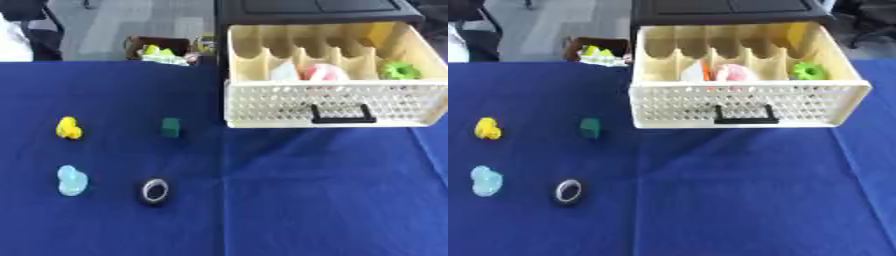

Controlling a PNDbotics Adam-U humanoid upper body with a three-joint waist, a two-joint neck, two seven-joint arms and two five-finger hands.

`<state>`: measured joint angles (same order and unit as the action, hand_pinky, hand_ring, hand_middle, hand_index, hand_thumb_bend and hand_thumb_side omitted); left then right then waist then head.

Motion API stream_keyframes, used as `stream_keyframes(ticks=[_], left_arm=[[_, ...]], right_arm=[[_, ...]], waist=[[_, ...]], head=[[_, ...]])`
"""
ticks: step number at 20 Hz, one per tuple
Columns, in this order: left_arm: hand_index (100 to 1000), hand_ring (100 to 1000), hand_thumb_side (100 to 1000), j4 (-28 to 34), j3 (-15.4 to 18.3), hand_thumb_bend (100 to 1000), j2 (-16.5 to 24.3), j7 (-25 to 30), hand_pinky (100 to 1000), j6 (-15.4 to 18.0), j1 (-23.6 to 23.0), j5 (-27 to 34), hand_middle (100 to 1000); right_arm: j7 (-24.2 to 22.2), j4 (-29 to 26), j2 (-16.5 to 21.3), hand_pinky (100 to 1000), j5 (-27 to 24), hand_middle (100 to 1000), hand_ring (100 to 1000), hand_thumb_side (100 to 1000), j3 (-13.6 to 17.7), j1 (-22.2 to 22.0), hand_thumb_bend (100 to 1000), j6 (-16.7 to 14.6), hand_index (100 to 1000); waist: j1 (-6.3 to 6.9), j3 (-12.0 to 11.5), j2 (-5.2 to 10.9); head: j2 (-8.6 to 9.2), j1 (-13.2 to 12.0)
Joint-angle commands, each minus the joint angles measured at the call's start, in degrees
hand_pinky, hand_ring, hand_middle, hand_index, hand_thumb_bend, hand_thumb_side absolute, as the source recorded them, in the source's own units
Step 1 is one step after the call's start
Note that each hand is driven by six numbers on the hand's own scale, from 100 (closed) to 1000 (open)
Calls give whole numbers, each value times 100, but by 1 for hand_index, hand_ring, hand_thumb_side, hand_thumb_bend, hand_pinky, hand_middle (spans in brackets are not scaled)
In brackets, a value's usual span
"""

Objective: Pick up objects from table and place into drawer.

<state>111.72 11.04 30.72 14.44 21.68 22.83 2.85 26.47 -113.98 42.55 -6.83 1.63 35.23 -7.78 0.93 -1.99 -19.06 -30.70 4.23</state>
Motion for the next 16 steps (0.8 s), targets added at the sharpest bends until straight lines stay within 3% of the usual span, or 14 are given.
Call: stream_keyframes(ticks=[1, 3, 7, 12, 16], left_arm=[[817, 572, 485, -200, -163, 100, 633, -40, 535, 448, 226, -457, 625], [864, 554, 405, -399, -337, 100, 917, -4, 530, 755, 420, -771, 629], [914, 497, 340, -827, -750, 100, 1396, 354, 480, 1311, 842, -1356, 589], [920, 451, 257, -1354, -1183, 100, 1771, 1034, 432, 1913, 1267, -1937, 528], [934, 446, 276, -1746, -1469, 100, 1941, 1442, 419, 2186, 1548, -2320, 534]], right_arm=[[-2, -61, 55, 688, 24, 470, 587, 890, 40, 29, 100, -7, 751], [-3, -61, 29, 687, 15, 469, 586, 889, 43, 20, 100, -6, 752], [-6, -61, 2, 688, 1, 468, 585, 888, 47, 16, 100, -7, 752], [-38, -61, -11, 690, -21, 466, 583, 890, 44, 5, 100, 14, 751], [-80, -61, -8, 693, -47, 465, 582, 894, 22, 12, 100, 29, 752]], waist=[[21, -1, 161], [39, 4, 193], [72, 31, 225], [106, 63, 232], [134, 73, 231]], head=[[-80, 32], [-94, 38], [-85, 46], [-40, 15], [-2, -24]])
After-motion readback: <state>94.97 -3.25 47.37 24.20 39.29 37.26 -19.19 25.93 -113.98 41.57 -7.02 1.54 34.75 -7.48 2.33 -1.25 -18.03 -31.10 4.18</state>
